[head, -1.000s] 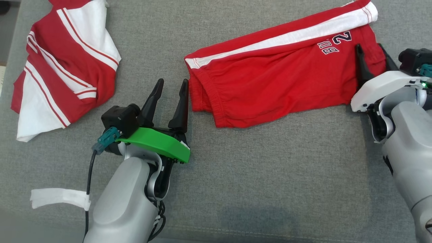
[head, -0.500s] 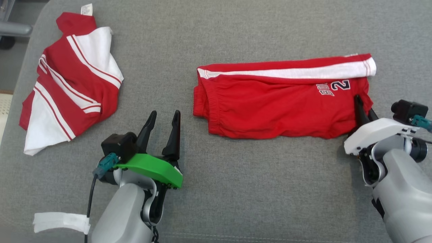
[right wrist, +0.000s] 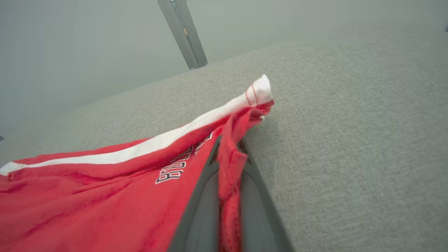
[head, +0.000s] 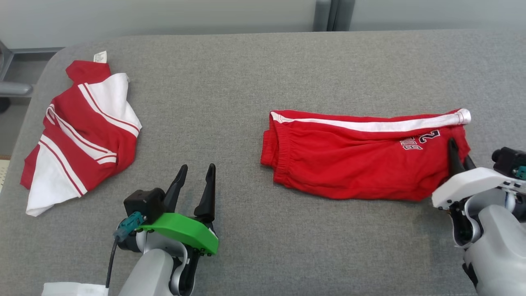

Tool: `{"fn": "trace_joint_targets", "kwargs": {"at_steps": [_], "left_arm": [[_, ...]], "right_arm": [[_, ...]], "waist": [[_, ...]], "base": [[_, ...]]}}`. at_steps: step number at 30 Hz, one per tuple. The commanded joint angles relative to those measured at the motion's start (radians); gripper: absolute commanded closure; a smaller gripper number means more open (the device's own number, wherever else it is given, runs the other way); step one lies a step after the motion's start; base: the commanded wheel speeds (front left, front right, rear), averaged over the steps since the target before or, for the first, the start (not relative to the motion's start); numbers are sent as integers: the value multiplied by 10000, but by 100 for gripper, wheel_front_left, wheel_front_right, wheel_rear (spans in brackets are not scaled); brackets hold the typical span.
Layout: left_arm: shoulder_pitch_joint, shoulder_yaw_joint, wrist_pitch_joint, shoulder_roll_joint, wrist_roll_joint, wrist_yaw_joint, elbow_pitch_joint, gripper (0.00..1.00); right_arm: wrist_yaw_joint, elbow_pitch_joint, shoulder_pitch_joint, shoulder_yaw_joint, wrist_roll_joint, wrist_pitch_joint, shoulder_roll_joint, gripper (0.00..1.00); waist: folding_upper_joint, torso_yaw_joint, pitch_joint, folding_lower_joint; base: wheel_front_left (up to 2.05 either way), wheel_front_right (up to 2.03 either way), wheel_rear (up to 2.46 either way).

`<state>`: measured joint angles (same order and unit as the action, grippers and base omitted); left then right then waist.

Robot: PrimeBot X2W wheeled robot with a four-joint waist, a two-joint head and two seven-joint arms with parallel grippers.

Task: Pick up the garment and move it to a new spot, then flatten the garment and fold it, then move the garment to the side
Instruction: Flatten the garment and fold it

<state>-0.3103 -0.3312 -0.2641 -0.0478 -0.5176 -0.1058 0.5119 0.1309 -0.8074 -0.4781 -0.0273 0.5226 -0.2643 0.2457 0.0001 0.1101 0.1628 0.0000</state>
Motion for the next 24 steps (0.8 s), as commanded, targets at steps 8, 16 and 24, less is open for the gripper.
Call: {"fn": "trace_joint_targets", "kwargs": {"at_steps": [8, 16, 24], "left_arm": [[232, -46, -3, -51, -152, -63, 63, 0], [252, -241, -1, -51, -311, -19, 4, 0], [359, -267, -3, -51, -322, 31, 6, 0]], "right_arm": [[-4, 2013, -353, -2527, 198, 1, -489, 100], [-4, 2125, -902, -4821, 647, -1, -762, 100], [-4, 1037, -1299, -6074, 975, -1, -1083, 76]], "waist": [[-1, 129, -176, 0], [-1, 813, -268, 0], [-1, 1509, -248, 0]], "base": [[0, 0, 0], [0, 0, 0], [0, 0, 0]]}}
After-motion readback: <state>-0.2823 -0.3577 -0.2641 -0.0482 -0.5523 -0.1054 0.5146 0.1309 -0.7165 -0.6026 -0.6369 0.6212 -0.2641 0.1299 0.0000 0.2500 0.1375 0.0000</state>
